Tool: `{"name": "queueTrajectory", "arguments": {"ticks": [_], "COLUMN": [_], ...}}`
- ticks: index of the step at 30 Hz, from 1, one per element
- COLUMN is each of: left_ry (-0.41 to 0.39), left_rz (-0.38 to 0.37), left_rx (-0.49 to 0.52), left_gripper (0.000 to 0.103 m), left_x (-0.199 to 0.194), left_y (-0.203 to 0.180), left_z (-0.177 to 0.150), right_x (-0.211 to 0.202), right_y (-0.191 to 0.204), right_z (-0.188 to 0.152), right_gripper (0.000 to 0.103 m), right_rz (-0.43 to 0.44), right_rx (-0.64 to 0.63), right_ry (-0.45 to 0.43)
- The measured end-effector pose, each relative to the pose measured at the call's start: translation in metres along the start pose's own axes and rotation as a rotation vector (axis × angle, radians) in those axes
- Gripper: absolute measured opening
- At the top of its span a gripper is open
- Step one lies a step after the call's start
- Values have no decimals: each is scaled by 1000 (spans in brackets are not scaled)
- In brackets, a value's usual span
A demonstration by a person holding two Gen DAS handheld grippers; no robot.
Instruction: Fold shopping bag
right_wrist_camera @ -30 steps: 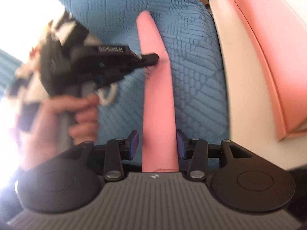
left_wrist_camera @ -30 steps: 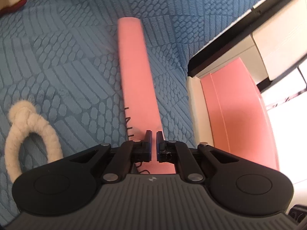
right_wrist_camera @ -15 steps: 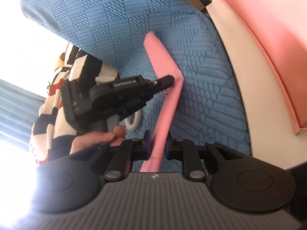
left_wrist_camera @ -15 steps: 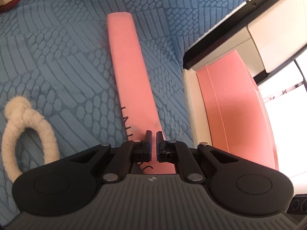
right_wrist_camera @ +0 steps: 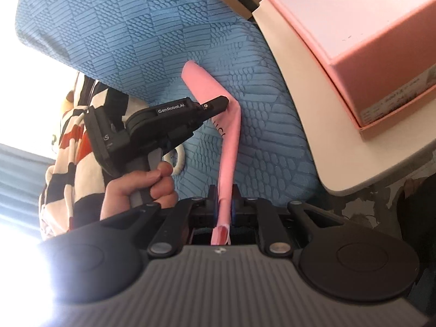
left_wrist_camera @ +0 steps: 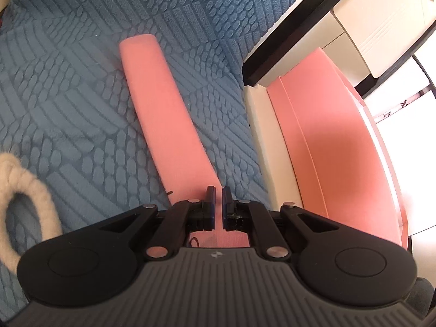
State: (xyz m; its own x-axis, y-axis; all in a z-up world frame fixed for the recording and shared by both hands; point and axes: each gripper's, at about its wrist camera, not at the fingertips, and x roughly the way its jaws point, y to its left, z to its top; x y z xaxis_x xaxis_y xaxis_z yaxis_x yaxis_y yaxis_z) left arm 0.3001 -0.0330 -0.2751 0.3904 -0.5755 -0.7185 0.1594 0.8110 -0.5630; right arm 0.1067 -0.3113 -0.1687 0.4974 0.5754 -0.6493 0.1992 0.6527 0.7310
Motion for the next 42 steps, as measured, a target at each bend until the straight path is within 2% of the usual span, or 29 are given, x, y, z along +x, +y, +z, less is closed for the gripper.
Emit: {"name": "queueTrajectory", "arguments": {"ticks": [11, 19, 22, 29, 36, 42], "left_ry": [5, -2, -5, -37, -61, -75], "left_rz": [-76, -141, -143, -89, -31, 64], "left_rx": [-111, -236, -246, -232, -114, -28], "left_gripper": [7, 7, 7, 7, 7, 8], "left_x": [-2, 4, 4, -12, -30, -49], "left_y": [19, 36, 36, 35, 18, 7], "left_z": [-3, -1, -1, 2, 9, 9], "right_x": [4, 17, 21, 33, 43, 53], "right_y": [19, 38, 42, 49, 53, 60], "right_z": [29, 57, 66, 84, 98, 116], "right_gripper": [12, 12, 12, 10, 10, 10], "right_rz": [144, 154, 153, 123, 144, 146], "right_rx": [119, 138, 145, 134, 135, 133], "right_ry": [-55, -99, -108, -101, -83, -81]}}
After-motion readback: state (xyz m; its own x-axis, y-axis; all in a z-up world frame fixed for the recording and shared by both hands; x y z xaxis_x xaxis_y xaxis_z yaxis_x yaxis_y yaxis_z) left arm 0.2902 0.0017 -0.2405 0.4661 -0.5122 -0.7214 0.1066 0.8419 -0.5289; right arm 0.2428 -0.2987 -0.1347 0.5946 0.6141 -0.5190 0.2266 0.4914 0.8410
